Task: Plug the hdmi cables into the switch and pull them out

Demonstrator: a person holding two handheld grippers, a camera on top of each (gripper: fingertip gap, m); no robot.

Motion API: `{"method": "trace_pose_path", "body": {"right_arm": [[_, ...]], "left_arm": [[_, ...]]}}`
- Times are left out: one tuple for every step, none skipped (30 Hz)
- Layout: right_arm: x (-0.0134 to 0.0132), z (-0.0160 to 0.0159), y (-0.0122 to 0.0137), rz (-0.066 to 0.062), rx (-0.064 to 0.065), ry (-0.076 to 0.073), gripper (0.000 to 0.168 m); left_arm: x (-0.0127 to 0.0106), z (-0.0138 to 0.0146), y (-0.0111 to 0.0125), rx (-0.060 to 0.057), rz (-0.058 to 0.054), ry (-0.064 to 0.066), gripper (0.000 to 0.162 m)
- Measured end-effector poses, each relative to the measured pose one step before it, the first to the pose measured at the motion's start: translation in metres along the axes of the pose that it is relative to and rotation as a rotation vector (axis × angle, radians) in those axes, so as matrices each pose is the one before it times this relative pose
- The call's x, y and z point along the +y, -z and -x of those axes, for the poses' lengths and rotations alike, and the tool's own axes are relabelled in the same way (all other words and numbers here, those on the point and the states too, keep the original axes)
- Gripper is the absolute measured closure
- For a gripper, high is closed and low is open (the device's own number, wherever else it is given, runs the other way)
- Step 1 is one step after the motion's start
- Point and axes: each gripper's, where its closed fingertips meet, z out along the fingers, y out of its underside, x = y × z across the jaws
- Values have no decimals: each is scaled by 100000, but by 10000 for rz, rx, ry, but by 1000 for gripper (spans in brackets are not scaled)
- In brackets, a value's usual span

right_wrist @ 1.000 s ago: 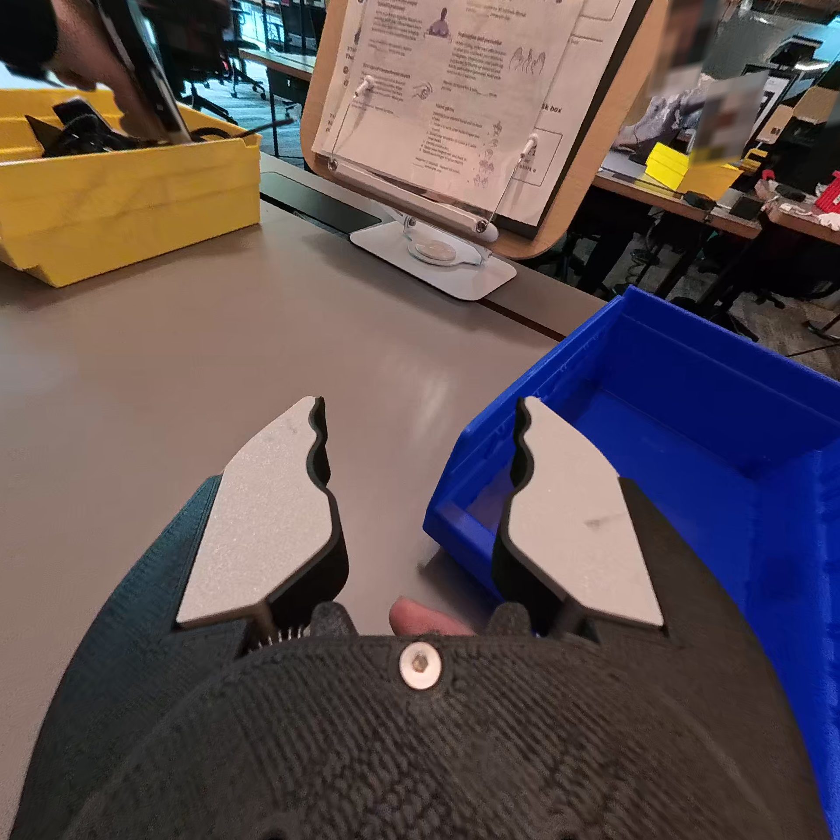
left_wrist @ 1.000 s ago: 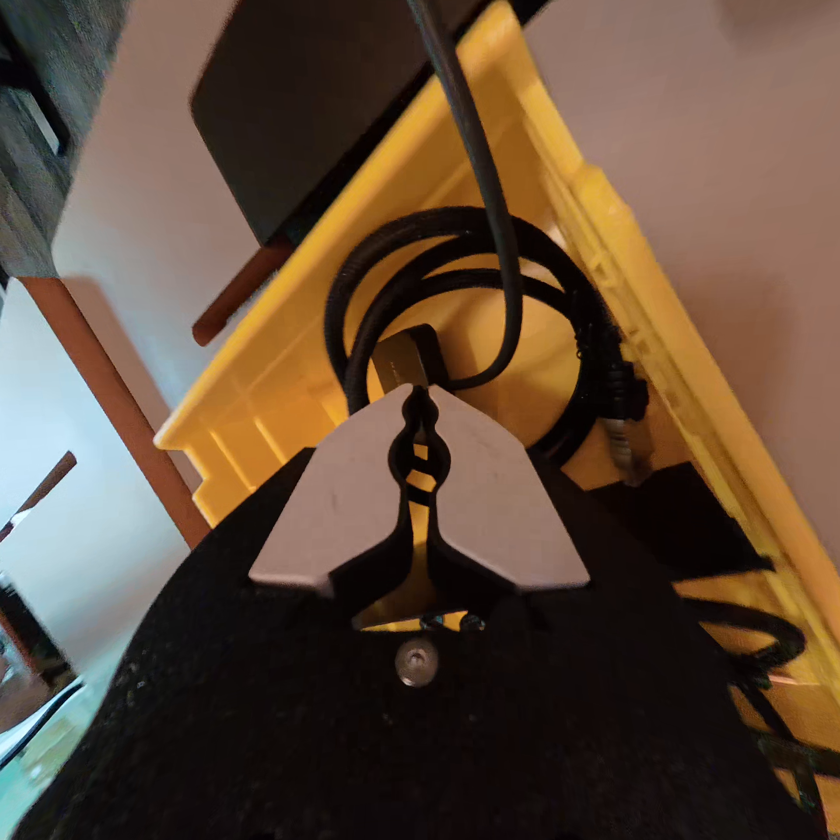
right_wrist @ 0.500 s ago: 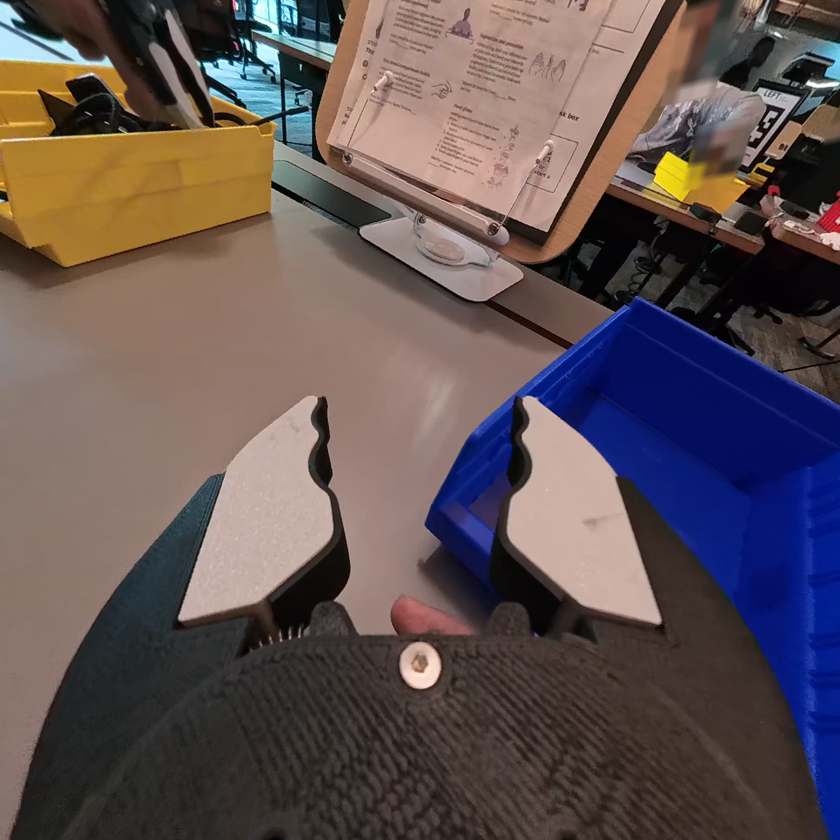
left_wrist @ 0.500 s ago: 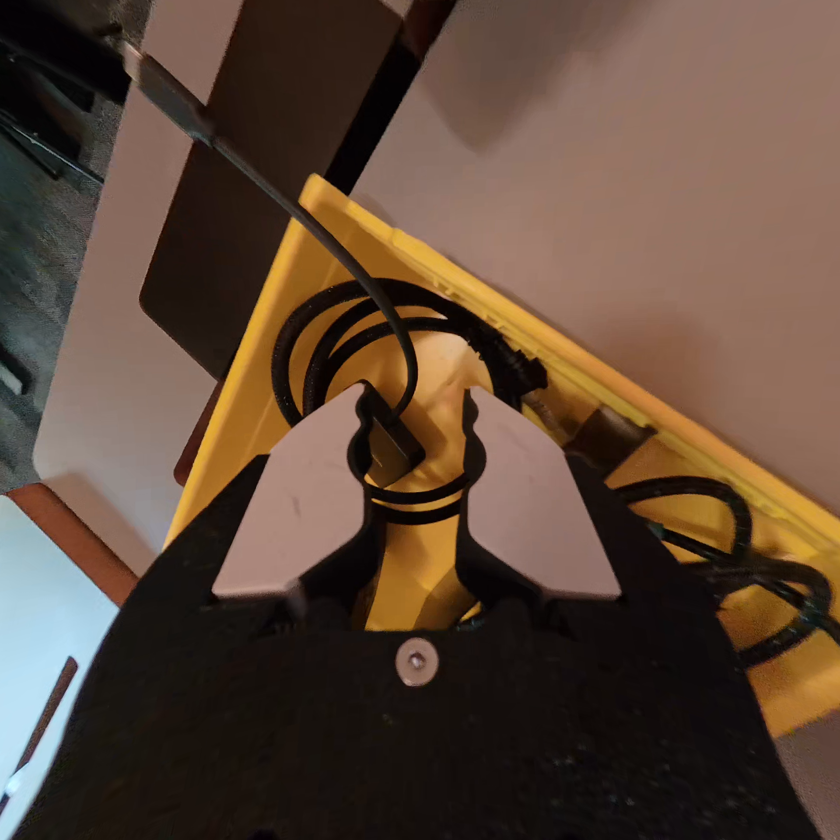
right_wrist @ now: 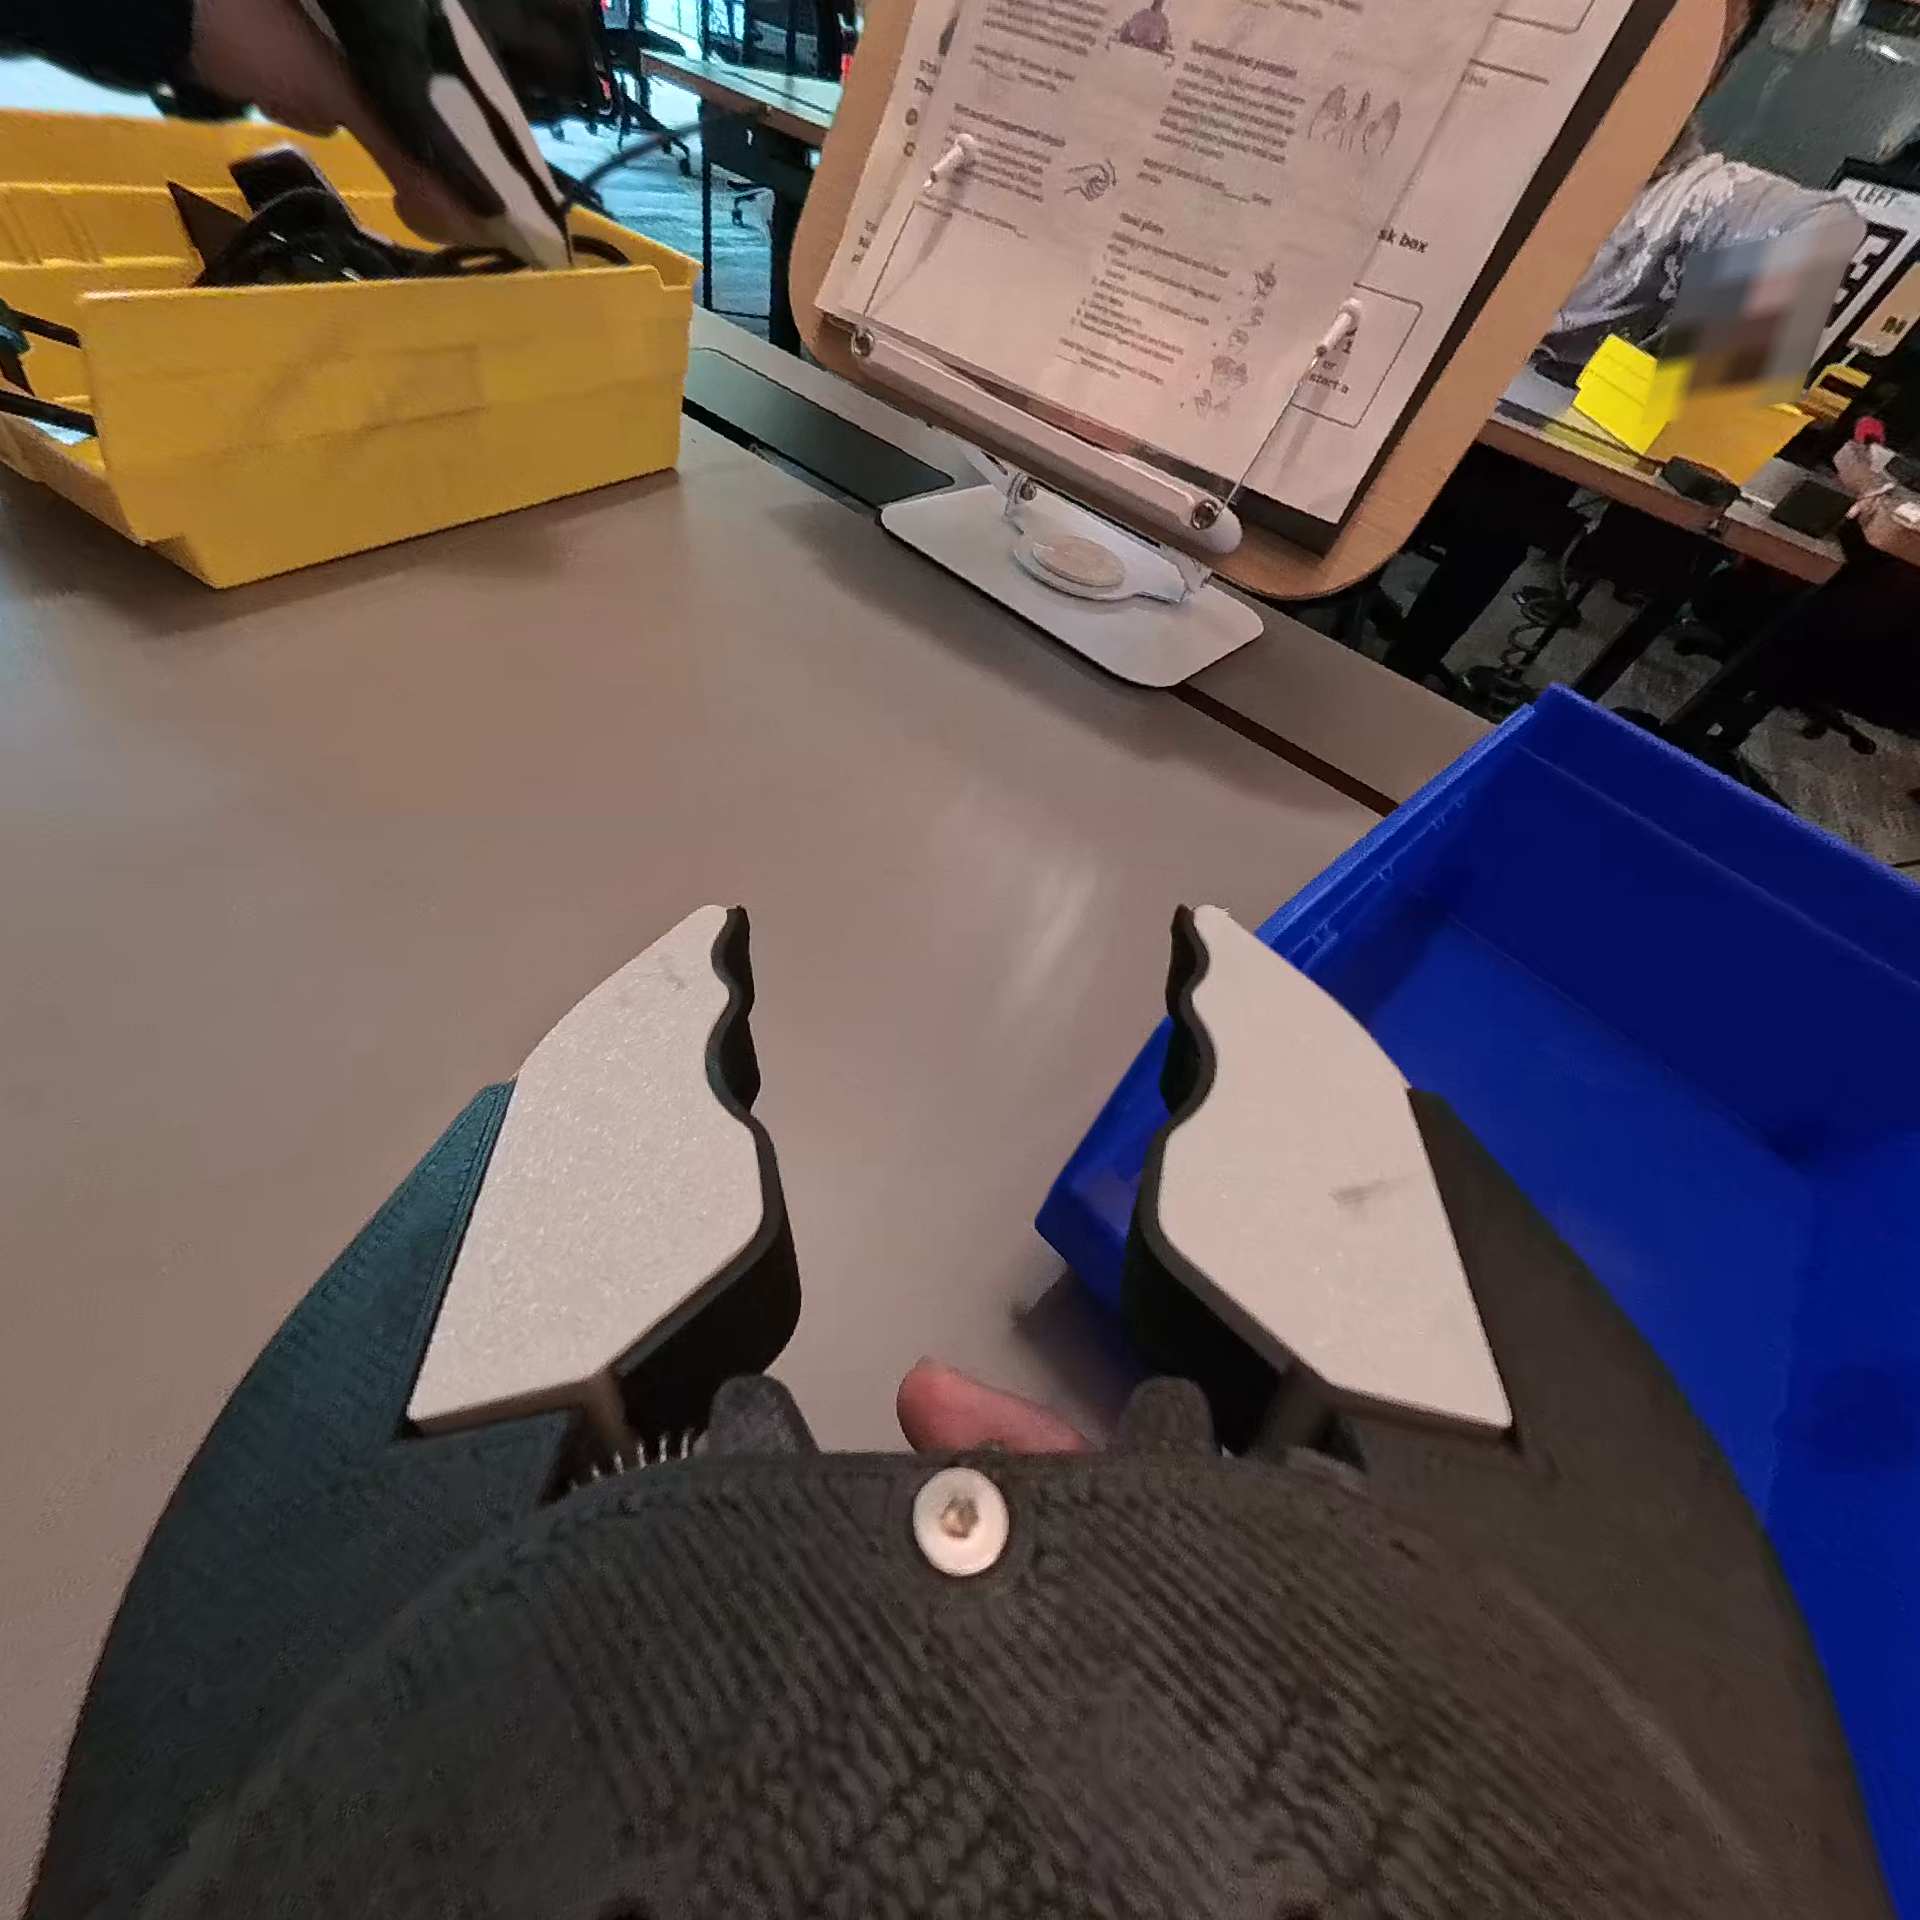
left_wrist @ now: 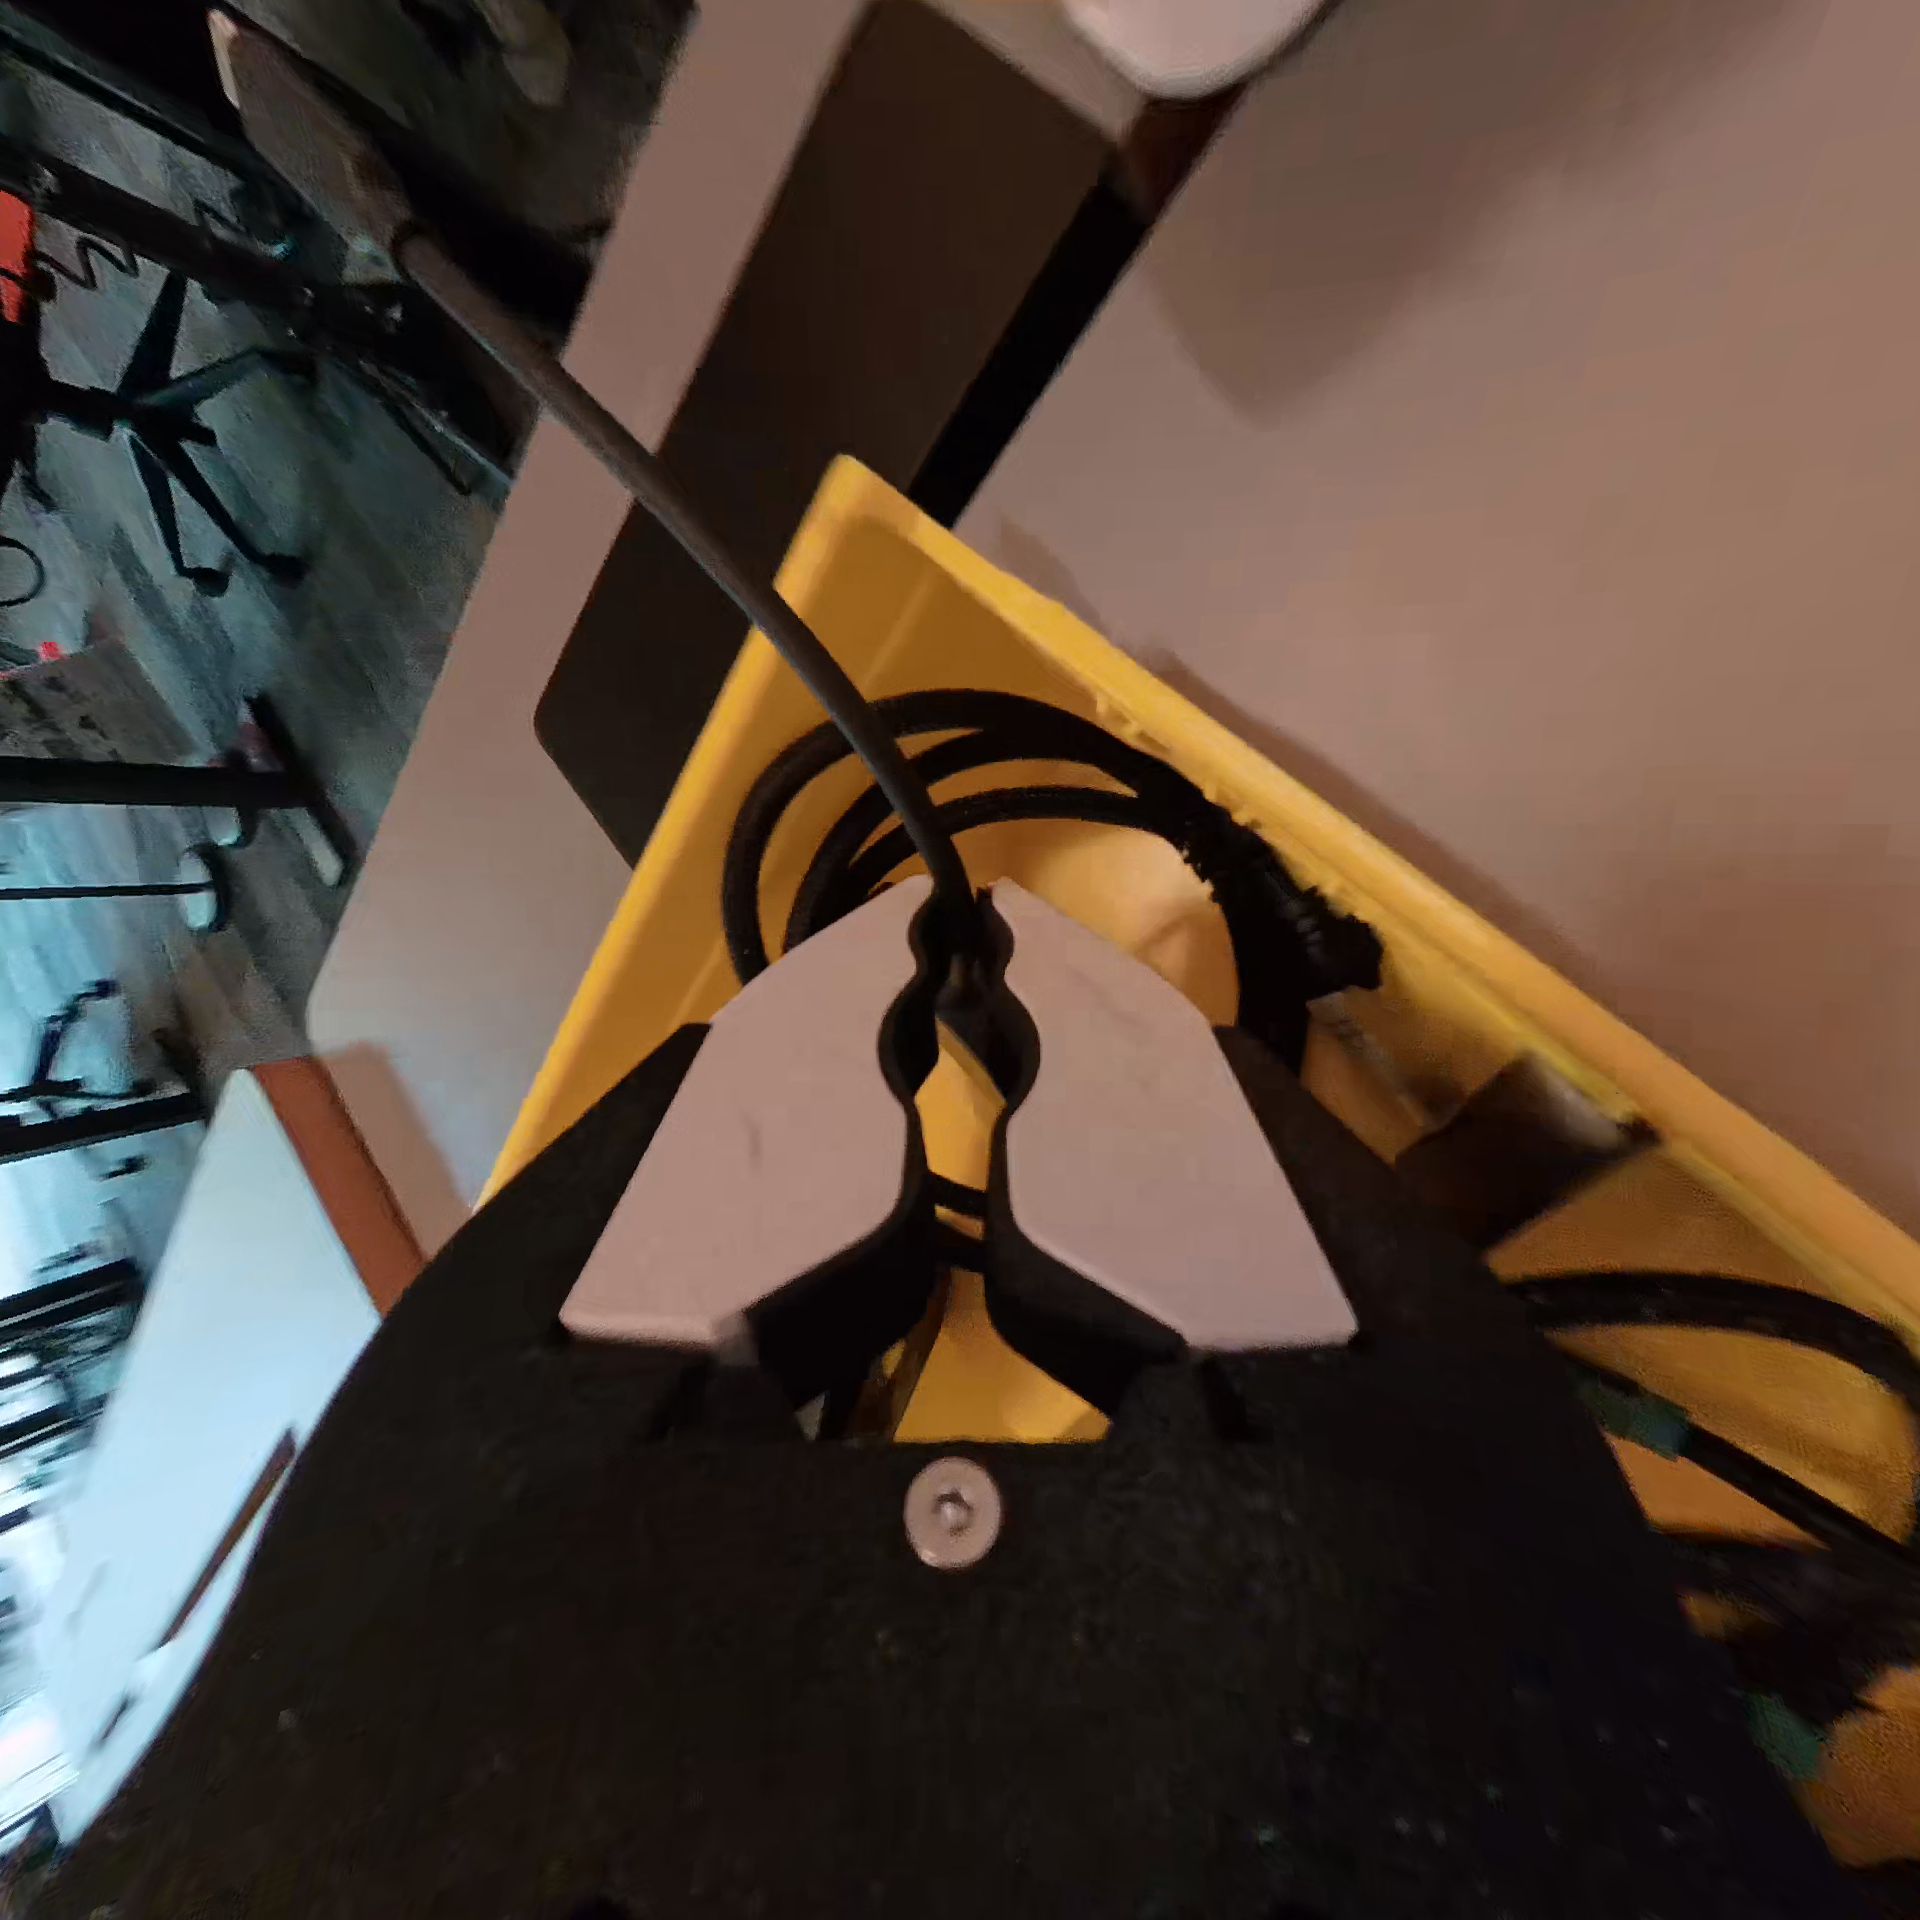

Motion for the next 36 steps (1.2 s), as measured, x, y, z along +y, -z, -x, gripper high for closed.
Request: {"method": "trace_pose_path", "body": {"right_arm": [[-241,183,87,-65,-30,21,91],[-321,226,99,-105,-40,22,91],[-363,265,89,-124,-50,24,92],[-403,331,65,-134,-66,16,92],[-432,420,39,-154,-101,14,92],[-423,528,1,-173,-149,21,92],[-396,595,-37,-165,-181,11,92],[-355,638,-72,-130,-191,-14,92],[-349,642,-95,-121,-181,-25,92],[-375,686,-116,-137,-192,-25,91],[-406,738,-131,-158,-211,-20,91],[-454,787,-149,-191,-215,-11,89],[-523,817,-174,-232,-201,-9,88],[-554,846,-198,-253,-193,-22,85],[-527,909,-225,-241,-210,-8,82],[-449,922,-242,-225,-186,58,79],[-386,815,-256,-214,-68,147,77],[-378,613,-227,-225,113,222,75],[-409,574,-178,-256,167,259,73],[-330,658,-167,-205,84,265,70],[-197,685,-143,-114,11,224,67],[-118,769,-100,-64,-94,147,65],[-190,915,-81,-98,-235,40,64],[-229,904,-63,-128,-269,-49,64],[-282,796,-46,-164,-222,-101,64],[-297,805,-24,-178,-238,-141,63],[-312,627,2,-163,-149,-175,63],[-368,363,49,-194,-5,-204,63],[-392,157,106,-217,99,-157,64],[-275,-195,143,-162,257,-43,67],[-20,-594,153,3,416,37,71],[215,-758,140,116,432,76,74],[350,-561,125,161,249,83,83],[298,-148,126,85,-58,65,89],[197,87,83,20,-185,21,89],[232,-23,62,81,-97,73,89]], "left_arm": [[-581,190,1090,175,-445,444,159],[-668,232,1222,147,-431,419,158],[-777,116,1319,217,-438,396,158],[-924,52,1434,220,-466,362,158],[-1038,-40,1519,207,-477,314,158],[-1093,-287,1545,292,-437,284,158],[-1117,-496,1532,309,-405,275,158],[-1125,-681,1492,280,-380,266,159],[-1064,-997,1405,354,-340,239,158],[-992,-1317,1295,399,-307,181,159],[-891,-1533,1157,381,-289,104,159],[-733,-1751,987,400,-258,57,159],[-584,-1989,784,465,-215,66,159],[-393,-2174,578,512,-178,83,159],[-207,-2328,321,569,-144,92,159],[3,-2443,72,612,-110,94,159],[175,-2506,-166,649,-89,85,159],[284,-2491,-398,667,-94,61,158],[410,-2430,-577,664,-73,46,158],[495,-2313,-726,649,-43,78,158],[532,-2171,-790,641,-23,114,158],[472,-1958,-855,605,-53,108,158],[404,-1731,-903,564,-89,84,158],[384,-1591,-929,608,-83,59,158],[366,-1376,-924,590,-93,39,158],[290,-1017,-904,446,-133,41,159],[292,-719,-840,318,-113,25,159],[326,-435,-743,178,-56,-47,159],[248,-147,-622,11,-71,-111,159],[172,7,-524,-79,-97,-114,159],[112,71,-420,-106,-119,-71,158],[16,3,-351,-40,-188,21,159],[-12,-182,-314,103,-189,102,158],[95,-243,-273,166,-98,108,158],[147,-114,-222,79,-37,53,159],[157,24,-164,-21,-3,-32,159]]}}
